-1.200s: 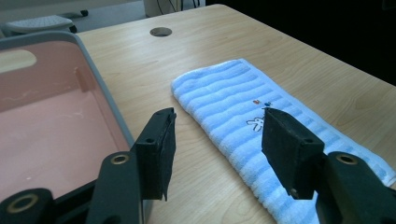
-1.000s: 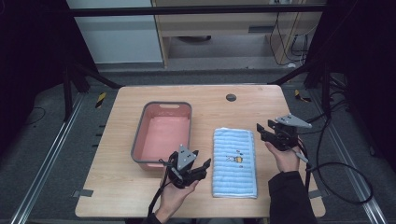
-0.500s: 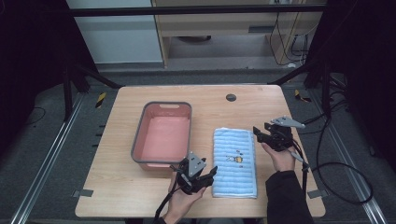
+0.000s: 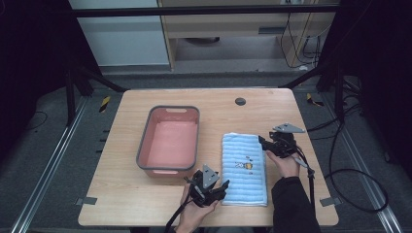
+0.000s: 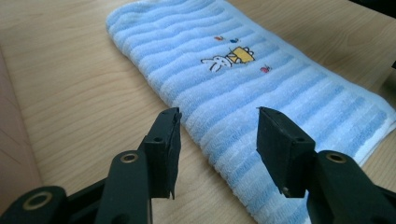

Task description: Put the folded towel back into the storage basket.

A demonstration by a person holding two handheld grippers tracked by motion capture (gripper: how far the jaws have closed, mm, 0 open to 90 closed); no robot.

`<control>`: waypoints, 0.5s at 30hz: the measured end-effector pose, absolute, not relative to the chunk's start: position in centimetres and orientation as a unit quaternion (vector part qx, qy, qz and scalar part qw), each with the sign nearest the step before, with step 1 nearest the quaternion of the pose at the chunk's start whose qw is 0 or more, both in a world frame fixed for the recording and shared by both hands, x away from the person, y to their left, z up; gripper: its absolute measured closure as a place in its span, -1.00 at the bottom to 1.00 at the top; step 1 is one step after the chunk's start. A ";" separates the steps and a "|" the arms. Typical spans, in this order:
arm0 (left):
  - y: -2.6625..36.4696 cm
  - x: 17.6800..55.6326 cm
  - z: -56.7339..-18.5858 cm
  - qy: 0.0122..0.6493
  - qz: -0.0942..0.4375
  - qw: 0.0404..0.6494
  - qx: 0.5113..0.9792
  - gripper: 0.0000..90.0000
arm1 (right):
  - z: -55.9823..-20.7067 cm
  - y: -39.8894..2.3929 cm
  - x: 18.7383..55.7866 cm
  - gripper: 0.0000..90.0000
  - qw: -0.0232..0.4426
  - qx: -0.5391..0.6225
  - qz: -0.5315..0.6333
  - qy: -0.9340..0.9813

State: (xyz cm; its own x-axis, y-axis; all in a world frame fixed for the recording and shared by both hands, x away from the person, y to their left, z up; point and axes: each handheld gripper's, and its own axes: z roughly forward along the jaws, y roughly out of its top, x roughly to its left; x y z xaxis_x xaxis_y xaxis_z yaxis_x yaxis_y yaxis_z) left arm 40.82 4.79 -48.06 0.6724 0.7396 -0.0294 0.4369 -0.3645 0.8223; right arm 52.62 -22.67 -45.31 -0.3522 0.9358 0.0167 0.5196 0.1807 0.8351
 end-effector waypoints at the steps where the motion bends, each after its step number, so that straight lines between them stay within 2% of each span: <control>1: 4.7 40.8 -48.2 0.365 0.175 0.429 0.808 0.10 | -45.5 -22.6 52.7 0.11 0.261 0.506 0.392 0.723; 15: 4.2 41.0 -49.9 0.372 0.157 0.415 0.815 0.20 | -47.9 -22.0 54.0 0.12 0.241 0.515 0.358 0.740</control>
State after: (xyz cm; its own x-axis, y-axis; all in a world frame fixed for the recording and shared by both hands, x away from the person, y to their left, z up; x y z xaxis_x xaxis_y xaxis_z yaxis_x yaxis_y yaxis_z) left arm 40.99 4.18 -49.92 0.6738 0.7370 -0.0523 0.4760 -0.3788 0.7937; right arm 54.01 -21.95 -47.92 -0.3527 0.9356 0.0133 0.5906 0.2116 0.7787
